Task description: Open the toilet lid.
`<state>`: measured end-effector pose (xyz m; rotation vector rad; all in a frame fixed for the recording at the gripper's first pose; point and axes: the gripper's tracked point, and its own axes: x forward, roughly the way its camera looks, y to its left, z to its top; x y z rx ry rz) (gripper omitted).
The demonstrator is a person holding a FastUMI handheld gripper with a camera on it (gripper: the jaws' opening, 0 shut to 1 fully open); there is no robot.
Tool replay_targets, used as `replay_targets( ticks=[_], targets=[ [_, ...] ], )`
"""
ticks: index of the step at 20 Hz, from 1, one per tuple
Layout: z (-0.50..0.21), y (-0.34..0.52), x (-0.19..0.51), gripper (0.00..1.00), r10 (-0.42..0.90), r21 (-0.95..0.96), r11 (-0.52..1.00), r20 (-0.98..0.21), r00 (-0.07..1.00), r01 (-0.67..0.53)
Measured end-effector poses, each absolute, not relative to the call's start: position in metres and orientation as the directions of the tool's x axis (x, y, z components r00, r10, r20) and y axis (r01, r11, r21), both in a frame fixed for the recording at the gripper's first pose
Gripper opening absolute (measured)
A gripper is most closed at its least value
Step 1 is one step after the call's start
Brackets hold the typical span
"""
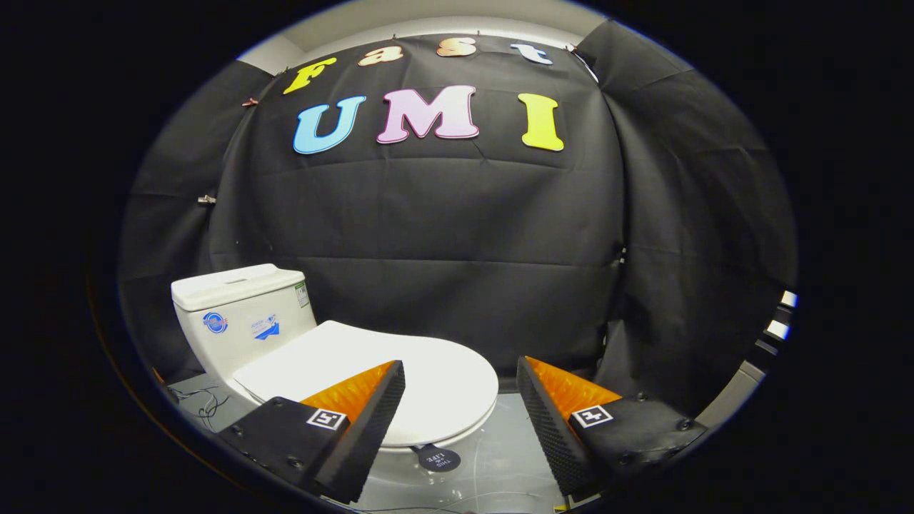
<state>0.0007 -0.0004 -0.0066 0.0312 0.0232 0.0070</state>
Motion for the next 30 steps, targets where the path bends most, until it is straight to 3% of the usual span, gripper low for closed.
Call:
replay_targets(
  ticks=[10, 14, 20, 30],
  targets=[
    [-0.021, -0.003, 0.003, 0.98, 0.007, 0.059, 0.998, -0.057, 0.998, -0.003],
    [-0.042, 0.001, 0.006, 0.98, 0.048, 0.23, 0.973, -0.133, 0.99, -0.016],
    [-0.089, -0.014, 0.009, 0.99, 0.056, 0.426, 0.902, -0.273, 0.96, 0.068],
    [-0.13, -0.007, 0.012, 0.98, 0.194, 0.742, 0.65, -0.373, 0.907, 0.166]
  ],
)
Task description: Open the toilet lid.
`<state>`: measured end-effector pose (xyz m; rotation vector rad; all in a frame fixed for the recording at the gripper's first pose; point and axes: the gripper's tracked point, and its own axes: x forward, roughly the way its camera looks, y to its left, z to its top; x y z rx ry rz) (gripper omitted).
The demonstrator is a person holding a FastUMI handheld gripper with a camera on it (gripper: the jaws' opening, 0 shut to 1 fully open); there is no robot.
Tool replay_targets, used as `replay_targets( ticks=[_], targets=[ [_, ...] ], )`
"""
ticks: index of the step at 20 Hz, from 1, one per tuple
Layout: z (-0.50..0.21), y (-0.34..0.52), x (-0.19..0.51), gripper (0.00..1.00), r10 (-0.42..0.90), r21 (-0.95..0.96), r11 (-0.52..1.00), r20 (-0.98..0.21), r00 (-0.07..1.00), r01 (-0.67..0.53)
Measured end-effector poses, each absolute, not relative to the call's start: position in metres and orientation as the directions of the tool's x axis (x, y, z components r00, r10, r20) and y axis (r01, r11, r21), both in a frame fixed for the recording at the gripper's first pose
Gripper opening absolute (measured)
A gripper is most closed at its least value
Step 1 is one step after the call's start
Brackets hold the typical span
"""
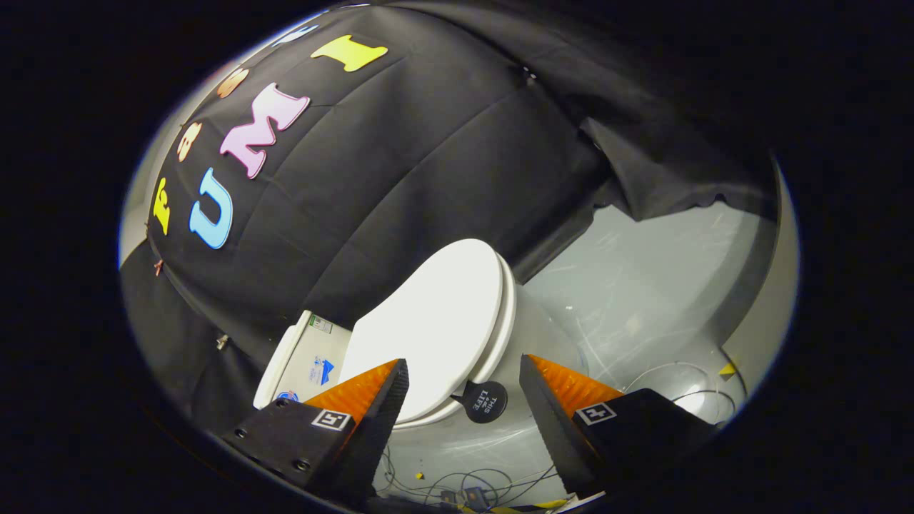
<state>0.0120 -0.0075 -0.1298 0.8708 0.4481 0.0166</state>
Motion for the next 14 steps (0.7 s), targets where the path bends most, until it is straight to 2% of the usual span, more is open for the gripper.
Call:
replay_targets(
  ticks=[10, 12, 14],
  targets=[
    [-0.165, -0.003, 0.004, 0.95, 0.276, 0.836, 0.496, -0.41, 0.869, 0.236],
    [-0.173, -0.001, 0.002, 0.75, 0.294, 0.848, 0.468, -0.416, 0.86, 0.25],
    [-0.172, 0.005, 0.003, 0.74, 0.33, 0.875, 0.416, -0.4, 0.855, 0.248]
  ],
)
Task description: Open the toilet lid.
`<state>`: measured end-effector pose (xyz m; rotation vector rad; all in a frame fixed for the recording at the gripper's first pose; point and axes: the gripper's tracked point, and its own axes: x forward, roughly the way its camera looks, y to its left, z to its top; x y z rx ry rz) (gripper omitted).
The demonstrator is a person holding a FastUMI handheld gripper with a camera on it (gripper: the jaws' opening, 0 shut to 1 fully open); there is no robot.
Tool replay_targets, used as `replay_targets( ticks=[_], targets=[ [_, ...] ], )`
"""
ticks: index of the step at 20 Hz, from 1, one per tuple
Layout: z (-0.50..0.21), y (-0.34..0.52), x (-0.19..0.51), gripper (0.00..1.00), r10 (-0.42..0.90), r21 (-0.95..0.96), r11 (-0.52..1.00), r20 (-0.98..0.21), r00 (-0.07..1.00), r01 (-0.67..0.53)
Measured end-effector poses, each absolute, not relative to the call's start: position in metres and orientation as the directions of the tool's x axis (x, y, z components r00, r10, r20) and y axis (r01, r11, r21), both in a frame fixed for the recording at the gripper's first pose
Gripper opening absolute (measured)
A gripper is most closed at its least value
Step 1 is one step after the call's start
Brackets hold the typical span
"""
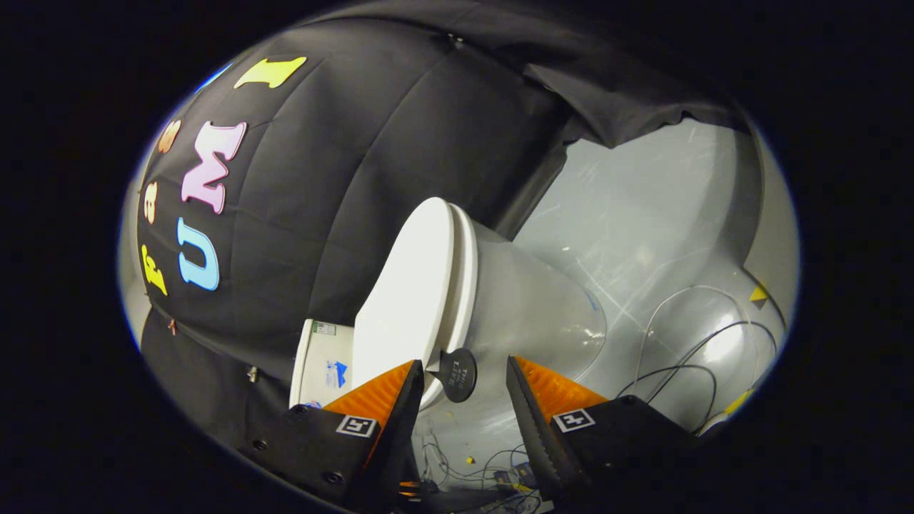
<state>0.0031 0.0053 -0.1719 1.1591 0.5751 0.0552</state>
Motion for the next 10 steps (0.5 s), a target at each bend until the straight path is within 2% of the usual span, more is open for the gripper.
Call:
replay_targets(
  ticks=[2, 8, 10],
  targets=[
    [-0.172, 0.004, 0.004, 0.75, 0.345, 0.881, 0.406, -0.393, 0.852, 0.242],
    [-0.184, 0.012, 0.01, 0.37, 0.391, 0.91, 0.317, -0.383, 0.837, 0.268],
    [-0.176, 0.007, 0.013, 0.37, 0.397, 0.931, 0.256, -0.346, 0.85, 0.259]
  ],
)
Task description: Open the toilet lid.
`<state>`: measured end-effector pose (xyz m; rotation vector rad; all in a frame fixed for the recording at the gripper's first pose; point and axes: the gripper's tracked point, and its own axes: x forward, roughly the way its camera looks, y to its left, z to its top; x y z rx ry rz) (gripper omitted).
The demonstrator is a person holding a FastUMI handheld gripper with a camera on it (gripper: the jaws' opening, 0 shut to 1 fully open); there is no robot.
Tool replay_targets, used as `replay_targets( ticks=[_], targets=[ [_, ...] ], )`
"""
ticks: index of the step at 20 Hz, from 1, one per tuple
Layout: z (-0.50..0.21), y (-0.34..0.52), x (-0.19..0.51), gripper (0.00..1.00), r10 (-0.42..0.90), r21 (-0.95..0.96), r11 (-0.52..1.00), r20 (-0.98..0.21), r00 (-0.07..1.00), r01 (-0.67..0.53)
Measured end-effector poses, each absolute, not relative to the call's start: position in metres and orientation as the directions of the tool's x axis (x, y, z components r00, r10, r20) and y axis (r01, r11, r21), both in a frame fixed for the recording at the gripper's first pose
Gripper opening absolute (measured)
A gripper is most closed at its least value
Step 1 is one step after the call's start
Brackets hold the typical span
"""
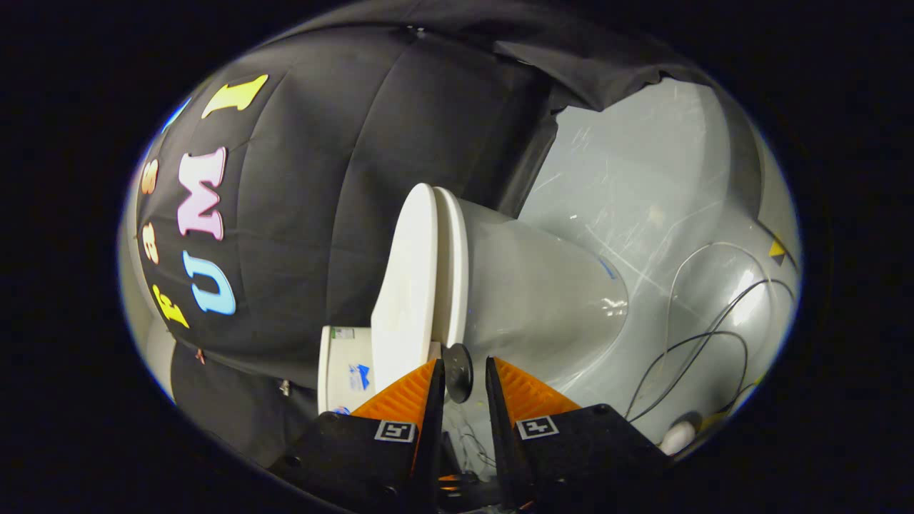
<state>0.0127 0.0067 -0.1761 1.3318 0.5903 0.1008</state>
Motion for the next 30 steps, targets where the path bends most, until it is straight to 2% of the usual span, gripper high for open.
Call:
replay_targets(
  ticks=[3, 4, 7, 14, 15, 17, 19, 23, 30],
  targets=[
    [-0.171, 0.011, 0.014, 0.37, 0.418, 0.947, 0.225, -0.305, 0.856, 0.228],
    [-0.181, 0.005, 0.012, 0.37, 0.409, 0.93, 0.259, -0.349, 0.843, 0.259],
    [-0.179, 0.005, 0.015, 0.11, 0.406, 0.943, 0.214, -0.323, 0.855, 0.255],
    [-0.18, 0.01, 0.018, 0.11, 0.425, 0.948, 0.209, -0.308, 0.851, 0.239],
    [-0.175, 0.007, 0.004, 0.09, 0.407, 0.951, 0.193, -0.301, 0.862, 0.241],
    [-0.18, 0.007, 0.019, 0.05, 0.412, 0.953, 0.196, -0.295, 0.862, 0.232],
    [-0.178, 0.005, 0.019, 0.05, 0.422, 0.955, 0.175, -0.291, 0.858, 0.238],
    [-0.176, 0.009, 0.019, 0.05, 0.419, 0.942, 0.248, -0.316, 0.851, 0.227],
    [-0.167, 0.01, 0.02, 0.05, 0.412, 0.936, 0.262, -0.327, 0.85, 0.233]
  ],
)
